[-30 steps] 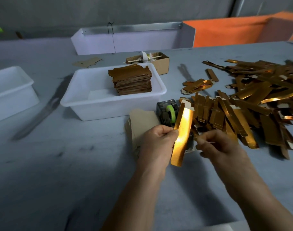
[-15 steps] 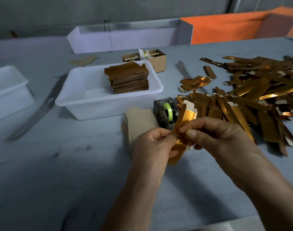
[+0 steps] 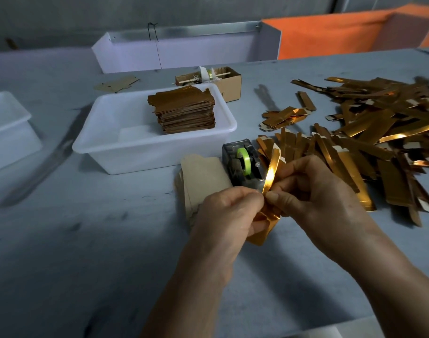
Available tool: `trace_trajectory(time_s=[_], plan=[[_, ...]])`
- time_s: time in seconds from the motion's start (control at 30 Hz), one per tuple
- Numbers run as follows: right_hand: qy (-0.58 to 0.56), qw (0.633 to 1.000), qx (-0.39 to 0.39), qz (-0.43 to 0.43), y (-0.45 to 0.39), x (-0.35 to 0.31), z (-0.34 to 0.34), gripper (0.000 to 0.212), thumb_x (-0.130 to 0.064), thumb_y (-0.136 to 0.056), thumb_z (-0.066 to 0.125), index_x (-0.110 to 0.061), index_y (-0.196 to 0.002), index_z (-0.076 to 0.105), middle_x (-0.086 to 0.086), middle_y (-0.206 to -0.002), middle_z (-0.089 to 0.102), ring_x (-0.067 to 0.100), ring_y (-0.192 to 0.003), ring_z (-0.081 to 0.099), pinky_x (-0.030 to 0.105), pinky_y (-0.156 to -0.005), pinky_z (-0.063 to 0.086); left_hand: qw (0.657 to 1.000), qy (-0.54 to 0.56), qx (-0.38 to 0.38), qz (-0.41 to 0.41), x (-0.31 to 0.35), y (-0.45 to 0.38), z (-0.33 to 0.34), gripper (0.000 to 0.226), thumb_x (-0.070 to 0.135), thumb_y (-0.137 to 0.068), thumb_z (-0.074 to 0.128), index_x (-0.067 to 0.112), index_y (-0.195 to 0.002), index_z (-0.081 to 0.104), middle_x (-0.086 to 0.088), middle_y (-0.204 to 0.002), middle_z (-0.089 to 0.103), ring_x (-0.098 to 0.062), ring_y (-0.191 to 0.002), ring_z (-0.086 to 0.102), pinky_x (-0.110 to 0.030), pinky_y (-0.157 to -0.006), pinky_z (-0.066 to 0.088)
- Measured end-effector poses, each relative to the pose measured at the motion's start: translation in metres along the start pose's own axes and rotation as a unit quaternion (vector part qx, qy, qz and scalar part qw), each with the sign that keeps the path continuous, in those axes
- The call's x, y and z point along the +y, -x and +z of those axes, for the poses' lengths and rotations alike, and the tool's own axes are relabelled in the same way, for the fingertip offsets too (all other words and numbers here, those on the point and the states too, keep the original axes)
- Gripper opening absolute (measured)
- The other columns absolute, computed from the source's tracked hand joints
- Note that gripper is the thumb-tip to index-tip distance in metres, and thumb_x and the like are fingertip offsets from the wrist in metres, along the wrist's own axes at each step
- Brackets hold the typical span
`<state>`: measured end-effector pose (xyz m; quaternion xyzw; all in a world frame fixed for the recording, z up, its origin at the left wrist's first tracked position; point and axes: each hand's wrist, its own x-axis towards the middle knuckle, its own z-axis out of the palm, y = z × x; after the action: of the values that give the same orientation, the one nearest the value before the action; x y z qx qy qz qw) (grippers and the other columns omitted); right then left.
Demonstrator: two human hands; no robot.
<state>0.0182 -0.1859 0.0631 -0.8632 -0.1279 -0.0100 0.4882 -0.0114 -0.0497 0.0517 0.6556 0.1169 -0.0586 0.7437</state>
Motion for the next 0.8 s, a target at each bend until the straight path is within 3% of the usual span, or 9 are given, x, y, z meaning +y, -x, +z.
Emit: trace_trajectory(time_s=[0.17,0.3,0.43,0.57,0.67,0.8], plan=[[0.053,0.998,0.015,-0.011,0.002,-0.002,0.004,0.029,-0.027,-0.078,0.068,-0.037,-0.086,0.043,-0.009,-0.074,0.064,0.000,-0.070,0.062,0.014,-0.057,0.048,0.999,-0.018,0.001,0.037,-0.006,0.000,-0.001,0.019,0.025,-0.093,0.059,0.013,-0.091,0.073,-0.002,-0.086,0.075,-0.014,-0.081,0.073,-0.029,-0.076,0.060],[0.105,0.994,0.023,-0.020,0.002,-0.004,0.009,0.030,-0.028,-0.080,0.068,-0.034,-0.093,0.041,-0.014,-0.076,0.061,-0.005,-0.069,0.058,0.007,-0.052,0.045,0.995,-0.048,0.054,0.070,-0.012,0.000,0.002,0.019,0.021,-0.094,0.057,0.017,-0.085,0.073,0.000,-0.080,0.075,-0.015,-0.078,0.072,-0.037,-0.076,0.060],[0.151,0.987,0.051,-0.036,0.003,-0.010,0.010,0.031,-0.030,-0.081,0.067,-0.026,-0.102,0.044,-0.013,-0.079,0.060,0.000,-0.073,0.059,0.009,-0.054,0.045,0.968,-0.121,0.151,0.158,-0.017,0.004,0.012,0.023,0.023,-0.093,0.059,0.026,-0.073,0.070,0.002,-0.070,0.071,-0.017,-0.067,0.068,-0.039,-0.065,0.059],[0.164,0.983,0.062,-0.047,0.004,-0.017,0.006,0.029,-0.031,-0.081,0.065,-0.027,-0.099,0.043,-0.015,-0.074,0.055,0.000,-0.071,0.057,0.011,-0.055,0.043,0.926,-0.165,0.209,0.269,-0.022,0.010,0.024,0.015,0.021,-0.092,0.061,0.022,-0.080,0.071,0.009,-0.068,0.067,-0.005,-0.066,0.064,-0.016,-0.055,0.051],[0.151,0.987,0.054,-0.025,0.006,-0.014,0.006,0.030,-0.035,-0.077,0.066,-0.028,-0.096,0.043,-0.015,-0.074,0.057,-0.002,-0.070,0.057,0.011,-0.054,0.041,0.866,-0.233,0.271,0.349,-0.028,0.010,0.025,0.016,0.023,-0.090,0.061,0.015,-0.081,0.072,0.009,-0.072,0.066,-0.003,-0.068,0.062,-0.007,-0.056,0.046],[0.140,0.989,0.037,0.003,0.006,-0.010,0.009,0.035,-0.043,-0.069,0.068,-0.030,-0.090,0.043,-0.013,-0.074,0.059,0.000,-0.069,0.060,0.010,-0.055,0.041,0.864,-0.225,0.285,0.350,-0.037,0.012,0.022,0.021,0.029,-0.088,0.055,0.017,-0.081,0.072,0.011,-0.073,0.063,-0.002,-0.069,0.060,-0.010,-0.058,0.048]])
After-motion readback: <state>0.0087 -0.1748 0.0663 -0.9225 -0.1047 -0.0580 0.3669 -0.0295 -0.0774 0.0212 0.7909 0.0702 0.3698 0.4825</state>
